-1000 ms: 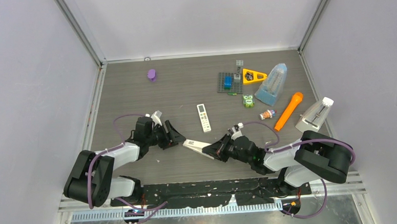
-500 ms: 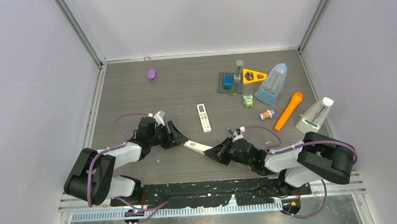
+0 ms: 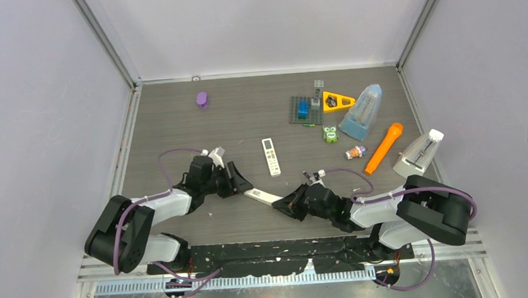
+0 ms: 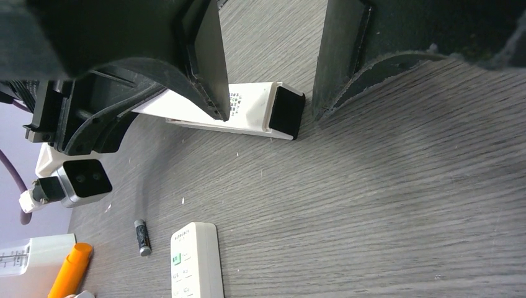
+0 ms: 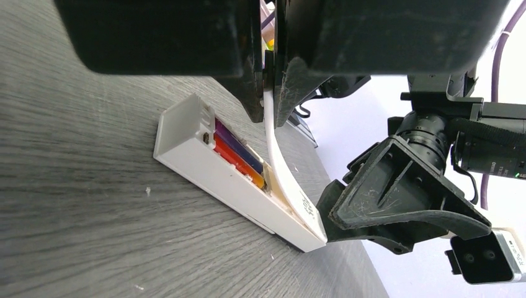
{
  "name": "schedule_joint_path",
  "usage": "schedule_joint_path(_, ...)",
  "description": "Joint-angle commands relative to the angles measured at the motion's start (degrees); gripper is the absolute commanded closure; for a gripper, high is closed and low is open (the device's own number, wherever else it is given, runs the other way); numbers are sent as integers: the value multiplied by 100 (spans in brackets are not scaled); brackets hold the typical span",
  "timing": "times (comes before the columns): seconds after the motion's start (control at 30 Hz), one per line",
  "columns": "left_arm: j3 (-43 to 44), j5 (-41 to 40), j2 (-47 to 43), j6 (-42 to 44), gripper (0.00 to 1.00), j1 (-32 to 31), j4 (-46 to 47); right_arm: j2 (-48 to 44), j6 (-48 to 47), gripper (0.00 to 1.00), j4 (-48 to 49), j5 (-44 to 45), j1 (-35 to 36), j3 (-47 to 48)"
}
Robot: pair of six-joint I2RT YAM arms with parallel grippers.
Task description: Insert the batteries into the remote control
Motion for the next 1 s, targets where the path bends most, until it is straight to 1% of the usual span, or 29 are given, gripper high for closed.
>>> schedule_joint_path(0.0,-57,-629,217,341,47,-106,-820,-76,64,95,-1341,161,5,16)
schedule_joint_path(0.1,-52,-743,225,369,48,-186,-935,-235,62,95,-1793,216,-7,61)
schedule_joint_path(0.17,-37,-804,221,394,50,-251,-1010,-275,77,95,-1890,243,-7,68)
schedule_joint_path(0.5,40,-913,321,509,50,-510,-1187,-144,164,95,-2011,132,-7,149)
schedule_joint_path(0.73,-150,-769,57,565,45,-526,-1010,-104,214,95,-2108,115,-12,145)
schedule_joint_path(0.97,-134,-608,36,701,44,-534,-1063,-65,303,95,-2147,56,-7,93)
